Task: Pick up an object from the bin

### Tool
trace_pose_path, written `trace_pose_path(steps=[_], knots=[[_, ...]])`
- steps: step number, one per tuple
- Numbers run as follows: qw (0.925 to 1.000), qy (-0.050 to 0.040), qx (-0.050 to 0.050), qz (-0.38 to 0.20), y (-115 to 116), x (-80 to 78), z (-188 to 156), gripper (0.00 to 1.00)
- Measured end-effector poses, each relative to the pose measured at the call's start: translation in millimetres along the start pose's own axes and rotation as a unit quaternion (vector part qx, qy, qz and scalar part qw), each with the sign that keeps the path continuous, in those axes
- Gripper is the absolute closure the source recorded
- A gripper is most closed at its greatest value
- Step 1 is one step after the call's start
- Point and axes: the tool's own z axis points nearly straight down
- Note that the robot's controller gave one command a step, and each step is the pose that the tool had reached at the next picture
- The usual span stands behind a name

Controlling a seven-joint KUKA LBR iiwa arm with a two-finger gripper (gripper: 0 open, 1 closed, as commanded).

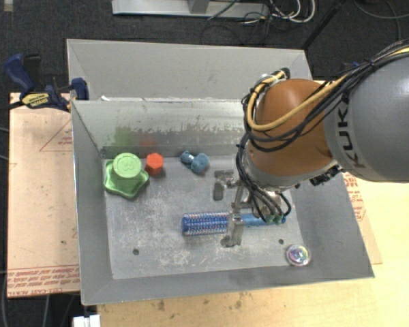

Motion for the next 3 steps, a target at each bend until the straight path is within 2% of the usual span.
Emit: trace_pose_path(steps=[1, 2, 3], knots=[[0.9761, 0.0019, 0.001, 0.217, -4, -31.1, 131, 0.0], [0.9761, -0.0002, 0.0, 0.217, -4, -32.3, 129, 1.0], [0.9729, -0.0034, -0.001, 0.231, -11, -28.6, -27, 1.0]])
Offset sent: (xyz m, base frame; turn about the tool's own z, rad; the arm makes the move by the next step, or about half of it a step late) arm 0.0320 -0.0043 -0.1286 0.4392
